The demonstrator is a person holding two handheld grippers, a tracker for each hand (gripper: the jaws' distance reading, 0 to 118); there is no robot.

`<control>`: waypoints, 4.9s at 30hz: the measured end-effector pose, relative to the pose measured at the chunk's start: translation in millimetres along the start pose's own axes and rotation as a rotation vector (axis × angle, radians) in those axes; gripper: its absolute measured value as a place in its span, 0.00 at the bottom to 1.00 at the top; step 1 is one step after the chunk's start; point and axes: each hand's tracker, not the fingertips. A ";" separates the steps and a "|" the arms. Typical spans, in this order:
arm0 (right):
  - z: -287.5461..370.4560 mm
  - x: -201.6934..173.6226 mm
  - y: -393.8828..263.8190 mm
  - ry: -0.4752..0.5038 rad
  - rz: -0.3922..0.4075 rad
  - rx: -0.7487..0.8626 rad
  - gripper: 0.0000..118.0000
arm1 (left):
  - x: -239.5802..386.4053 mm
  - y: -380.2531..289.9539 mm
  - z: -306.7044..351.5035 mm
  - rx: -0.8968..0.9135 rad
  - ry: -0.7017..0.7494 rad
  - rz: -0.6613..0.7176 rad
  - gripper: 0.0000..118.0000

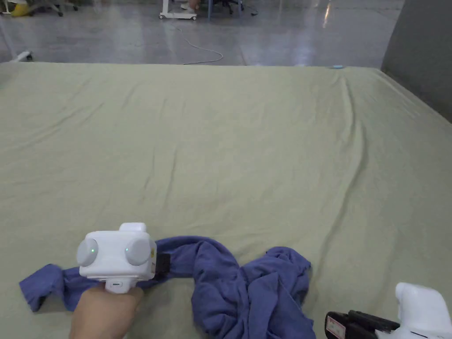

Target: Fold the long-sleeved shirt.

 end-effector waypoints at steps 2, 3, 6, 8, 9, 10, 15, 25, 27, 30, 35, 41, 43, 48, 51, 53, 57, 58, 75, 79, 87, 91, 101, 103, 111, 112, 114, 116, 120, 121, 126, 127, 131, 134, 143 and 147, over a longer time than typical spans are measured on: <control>-10.7 1.6 9.9 -0.037 0.014 -0.012 0.00 | 3.0 -4.0 20.0 0.055 -0.021 -0.015 0.00; -16.4 2.2 15.3 -0.045 0.021 -0.015 0.00 | 1.8 -3.8 27.7 0.057 -0.062 -0.010 0.00; -54.1 8.4 30.6 -0.075 0.054 -0.076 1.00 | -7.6 -8.1 43.4 0.055 -0.167 0.081 0.00; -89.1 11.5 29.9 -0.078 -0.011 -0.100 0.96 | -14.9 -6.5 56.9 0.060 -0.173 0.098 0.00; -99.3 15.9 25.8 -0.119 0.035 -0.176 0.96 | -19.7 -5.8 62.1 0.108 -0.150 0.097 0.00; -107.5 17.7 20.1 -0.116 0.026 -0.198 0.96 | -22.6 -6.6 65.8 0.116 -0.149 0.105 0.00; -139.8 13.7 11.8 -0.121 0.067 -0.344 0.65 | -39.3 -9.2 85.0 0.108 -0.193 0.178 0.00; 25.7 -22.2 110.4 0.087 0.087 0.126 0.04 | -73.7 -4.3 224.8 0.328 -0.401 0.410 0.00; 69.7 -43.3 153.1 0.063 0.159 0.244 0.04 | -86.5 18.1 262.5 0.441 -0.446 0.475 0.00; 118.7 -70.7 212.8 0.044 0.233 0.347 0.04 | -101.5 50.5 318.2 0.610 -0.419 0.490 0.00; 183.8 -113.4 313.2 -0.196 0.341 0.513 0.04 | -136.2 134.3 392.9 0.720 -0.265 0.415 0.00; 221.0 -133.5 402.5 -0.459 0.293 0.598 0.04 | -184.8 221.8 446.4 0.771 -0.015 0.424 0.00; 220.1 -112.9 433.1 -0.506 0.223 0.613 0.04 | -200.3 245.8 456.0 0.758 0.021 0.431 0.00; 201.6 -66.3 520.6 -0.508 0.055 0.627 0.04 | -220.0 285.3 458.3 0.786 0.129 0.394 0.00; 206.6 -57.3 540.4 -0.461 0.016 0.641 0.04 | -233.1 305.7 453.5 0.743 0.046 0.511 0.00; 204.3 -58.5 547.2 -0.462 0.068 0.653 0.04 | -233.9 316.6 448.9 0.733 0.059 0.491 0.00; 180.6 -57.0 540.2 -0.521 0.135 0.593 0.04 | -227.5 317.5 418.9 0.686 -0.006 0.497 0.00; 169.0 -50.9 535.8 -0.522 0.142 0.556 0.04 | -225.3 315.2 407.0 0.661 -0.013 0.490 0.00; -78.7 153.9 172.1 -0.432 0.051 -0.156 0.04 | -193.7 22.5 108.3 -0.071 0.027 0.302 0.00; -34.3 166.4 122.7 -0.416 0.103 -0.156 0.04 | -205.1 -27.6 136.7 -0.121 -0.011 0.267 0.00; 33.9 168.5 32.0 -0.406 0.132 -0.193 0.04 | -215.4 -108.9 190.3 -0.125 -0.053 0.234 0.00; 23.0 179.4 -5.6 -0.391 0.091 -0.313 0.04 | -210.8 -144.8 172.3 -0.209 -0.069 0.236 0.00; -17.7 200.6 -16.6 -0.464 -0.043 -0.375 0.76 | -219.6 -168.4 126.4 -0.225 -0.053 0.333 0.58; -0.2 192.5 -3.6 -0.519 -0.039 -0.384 0.77 | -220.4 -160.8 144.2 -0.191 -0.020 0.357 0.75; 91.4 86.6 29.4 -0.324 0.001 -0.024 0.76 | -180.9 -136.7 245.6 0.117 -0.244 0.258 0.76; 88.0 74.6 26.6 -0.284 0.021 -0.007 0.70 | -149.7 -137.0 256.3 0.066 -0.248 0.195 0.47; 73.5 51.2 23.4 -0.257 0.088 0.019 0.00 | -123.9 -127.4 243.8 0.018 -0.191 0.048 0.00; 60.2 37.0 26.5 -0.228 0.098 -0.001 0.00 | -117.3 -106.1 226.9 0.018 -0.271 -0.012 0.00; 12.5 12.6 37.8 -0.094 0.113 -0.038 0.00 | -114.4 -25.4 181.0 0.051 -0.305 0.053 0.00; 5.9 6.9 39.8 -0.092 0.129 -0.036 0.00 | -112.4 -4.3 167.2 0.078 -0.303 0.063 0.14; -27.1 -5.7 36.6 -0.033 0.152 -0.031 0.00 | -84.8 124.8 46.3 0.104 -0.200 0.068 1.00; -29.4 -8.6 34.4 -0.020 0.144 -0.039 0.00 | -80.2 141.3 22.5 0.068 -0.151 0.054 1.00; -45.5 5.3 30.4 -0.081 0.120 -0.113 0.00 | -57.9 200.6 -75.7 0.025 0.016 -0.060 0.89; -56.6 25.6 37.7 -0.147 0.147 -0.158 0.00 | -49.5 210.8 -116.1 0.013 -0.024 -0.048 0.81; -132.7 78.3 79.9 -0.242 0.096 -0.228 0.99 | -10.9 179.1 -79.3 0.085 -0.014 -0.202 0.00; -184.5 86.5 76.6 -0.278 0.142 -0.444 0.72 | -25.8 182.1 -43.9 0.146 0.062 -0.196 0.00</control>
